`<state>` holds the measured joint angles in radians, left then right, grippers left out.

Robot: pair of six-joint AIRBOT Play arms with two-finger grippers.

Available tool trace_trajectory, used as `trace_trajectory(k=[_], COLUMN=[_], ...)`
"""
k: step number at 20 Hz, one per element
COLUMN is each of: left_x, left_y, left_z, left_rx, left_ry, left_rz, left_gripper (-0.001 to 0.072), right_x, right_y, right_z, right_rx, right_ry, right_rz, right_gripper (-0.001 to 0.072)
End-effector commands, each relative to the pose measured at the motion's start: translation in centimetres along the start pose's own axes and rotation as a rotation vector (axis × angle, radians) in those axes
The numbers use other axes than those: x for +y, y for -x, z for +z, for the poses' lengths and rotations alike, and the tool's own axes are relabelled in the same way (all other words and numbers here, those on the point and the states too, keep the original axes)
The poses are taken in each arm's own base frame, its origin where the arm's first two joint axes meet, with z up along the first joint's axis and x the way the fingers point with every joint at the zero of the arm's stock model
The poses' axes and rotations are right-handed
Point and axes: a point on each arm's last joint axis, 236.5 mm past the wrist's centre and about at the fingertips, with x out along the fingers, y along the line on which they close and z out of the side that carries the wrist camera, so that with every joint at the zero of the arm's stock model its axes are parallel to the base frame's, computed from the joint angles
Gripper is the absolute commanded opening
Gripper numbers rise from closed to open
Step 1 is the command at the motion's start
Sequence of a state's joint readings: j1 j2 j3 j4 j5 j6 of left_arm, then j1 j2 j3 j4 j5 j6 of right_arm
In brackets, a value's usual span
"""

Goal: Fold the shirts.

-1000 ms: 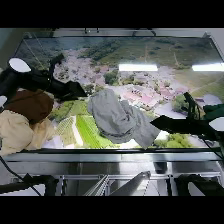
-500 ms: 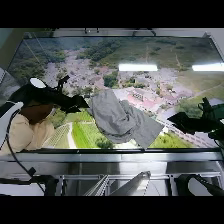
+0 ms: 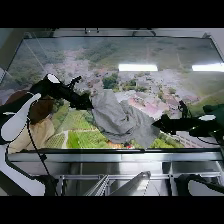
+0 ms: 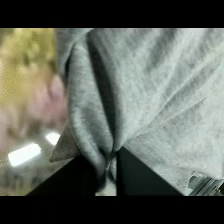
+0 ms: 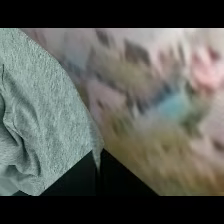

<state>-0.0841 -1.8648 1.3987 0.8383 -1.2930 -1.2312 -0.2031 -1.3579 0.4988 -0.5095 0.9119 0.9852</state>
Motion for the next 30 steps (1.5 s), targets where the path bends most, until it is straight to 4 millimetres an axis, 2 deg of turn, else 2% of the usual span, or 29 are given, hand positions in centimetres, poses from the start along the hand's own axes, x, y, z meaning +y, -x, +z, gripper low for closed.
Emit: trace_trajectory(k=[1, 4, 6, 7, 9, 10, 11, 13, 14, 16, 18, 21, 23, 26, 28, 30], left_x=[-0.7, -1.9, -3.7, -5.5, -11.9, -16.4, -20.5, -28.0, -30.4, -33.8, -35.8, -36.5, -35.8, -32.4, -29.5, -25.9], left_y=[1.1, 4.5, 7.6, 9.2, 13.9, 17.2, 20.3, 26.0, 27.8, 29.9, 30.7, 30.3, 29.8, 26.9, 23.2, 18.9], left_z=[0.2, -1.7, -2.7, -2.1, 0.6, 0.9, 0.3, -2.8, -4.5, -8.0, -10.9, -13.6, -13.6, -11.1, -9.4, -7.3], left_rx=[0.031, 0.136, 0.191, 0.144, -0.060, -0.148, -0.211, -0.315, -0.349, -0.401, -0.433, -0.419, -0.436, -0.403, -0.306, -0.207], left_ry=[-0.005, -0.018, -0.022, -0.045, -0.149, -0.254, -0.350, -0.549, -0.632, -0.767, -0.839, -0.817, -0.817, -0.701, -0.598, -0.507], left_rz=[-0.026, -0.081, -0.128, -0.175, -0.331, -0.434, -0.514, -0.597, -0.589, -0.535, -0.464, -0.374, -0.280, -0.188, -0.204, -0.218], left_gripper=[0.0012, 0.0011, 0.0010, 0.0010, 0.0010, 0.0010, 0.0010, 0.0010, 0.0010, 0.0011, 0.0012, 0.0012, 0.0013, 0.0020, 0.0020, 0.0020], right_x=[2.9, 5.3, 7.2, 9.6, 16.7, 21.1, 25.4, 32.1, 34.5, 37.2, 38.0, 38.7, 37.3, 32.9, 29.8, 26.4], right_y=[0.0, 4.6, 9.6, 12.3, 17.9, 20.9, 24.2, 30.1, 32.4, 35.1, 36.0, 36.6, 35.7, 32.3, 28.3, 23.3], right_z=[1.8, 5.6, 9.4, 10.9, 12.0, 11.5, 10.2, 6.5, 4.3, 0.2, -2.7, -5.9, -5.4, -1.7, -0.2, 0.3], right_rx=[-0.023, -0.067, -0.176, -0.239, -0.350, -0.405, -0.459, -0.562, -0.612, -0.678, -0.709, -0.723, -0.721, -0.627, -0.511, -0.368], right_ry=[0.053, 0.148, 0.197, 0.245, 0.373, 0.466, 0.556, 0.742, 0.829, 0.954, 1.023, 1.079, 1.080, 0.908, 0.811, 0.698], right_rz=[0.095, 0.129, 0.118, 0.152, 0.281, 0.366, 0.464, 0.605, 0.627, 0.621, 0.593, 0.573, 0.467, 0.327, 0.309, 0.320], right_gripper=[0.0017, 0.0015, 0.0015, 0.0016, 0.0015, 0.0016, 0.0016, 0.0016, 0.0016, 0.0016, 0.0016, 0.0017, 0.0017, 0.0017, 0.0018, 0.0017])
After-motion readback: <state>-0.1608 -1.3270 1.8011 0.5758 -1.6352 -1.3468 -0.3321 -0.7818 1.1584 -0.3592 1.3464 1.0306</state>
